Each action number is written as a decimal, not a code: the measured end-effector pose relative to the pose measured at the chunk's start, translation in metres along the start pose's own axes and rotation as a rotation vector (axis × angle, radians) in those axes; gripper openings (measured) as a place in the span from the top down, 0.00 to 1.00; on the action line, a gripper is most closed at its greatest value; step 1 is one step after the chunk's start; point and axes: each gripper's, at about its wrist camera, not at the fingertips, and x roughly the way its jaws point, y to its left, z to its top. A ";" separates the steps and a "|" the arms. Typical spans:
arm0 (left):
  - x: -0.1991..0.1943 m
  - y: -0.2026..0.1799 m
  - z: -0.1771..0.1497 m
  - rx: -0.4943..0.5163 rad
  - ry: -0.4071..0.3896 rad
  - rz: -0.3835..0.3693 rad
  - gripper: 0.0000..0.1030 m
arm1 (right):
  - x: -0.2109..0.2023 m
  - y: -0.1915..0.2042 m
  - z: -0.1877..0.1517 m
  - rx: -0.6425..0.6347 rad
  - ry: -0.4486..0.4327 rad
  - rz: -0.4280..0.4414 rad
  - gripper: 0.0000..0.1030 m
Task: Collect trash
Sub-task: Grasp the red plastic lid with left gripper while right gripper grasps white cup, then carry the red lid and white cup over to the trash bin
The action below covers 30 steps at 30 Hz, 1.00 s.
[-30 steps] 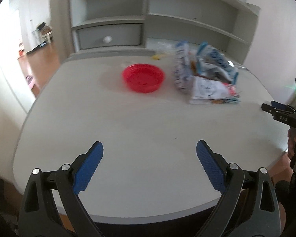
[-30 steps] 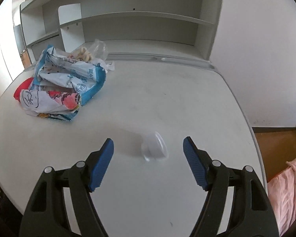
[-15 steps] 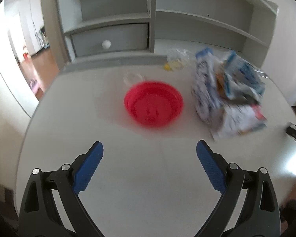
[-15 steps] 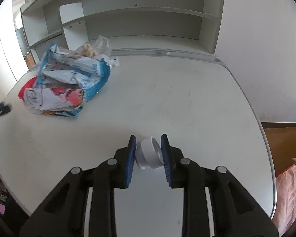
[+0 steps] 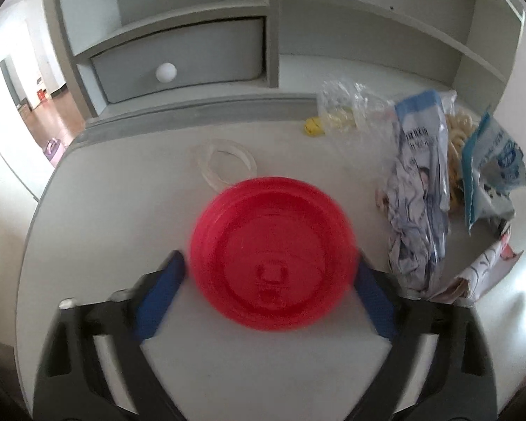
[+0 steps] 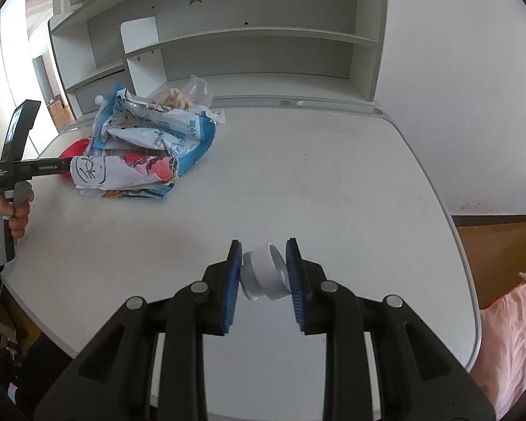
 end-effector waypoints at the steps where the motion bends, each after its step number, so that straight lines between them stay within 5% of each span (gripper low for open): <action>1: -0.005 -0.001 -0.001 0.010 -0.017 0.019 0.24 | -0.004 -0.004 -0.001 0.007 -0.002 -0.006 0.75; 5: -0.036 -0.006 -0.011 0.051 -0.076 0.059 0.24 | -0.021 -0.025 -0.011 0.054 -0.014 -0.033 0.75; 10: -0.091 -0.043 -0.023 0.128 -0.147 -0.004 0.24 | -0.044 -0.068 -0.037 0.149 -0.018 -0.100 0.75; 16: -0.136 -0.158 -0.040 0.307 -0.210 -0.233 0.24 | -0.081 -0.140 -0.089 0.330 -0.015 -0.226 0.75; 20: -0.155 -0.272 -0.071 0.488 -0.224 -0.433 0.24 | -0.107 -0.185 -0.136 0.456 -0.002 -0.314 0.75; 30: -0.176 -0.483 -0.191 0.787 -0.098 -0.797 0.24 | -0.156 -0.275 -0.265 0.734 0.080 -0.501 0.75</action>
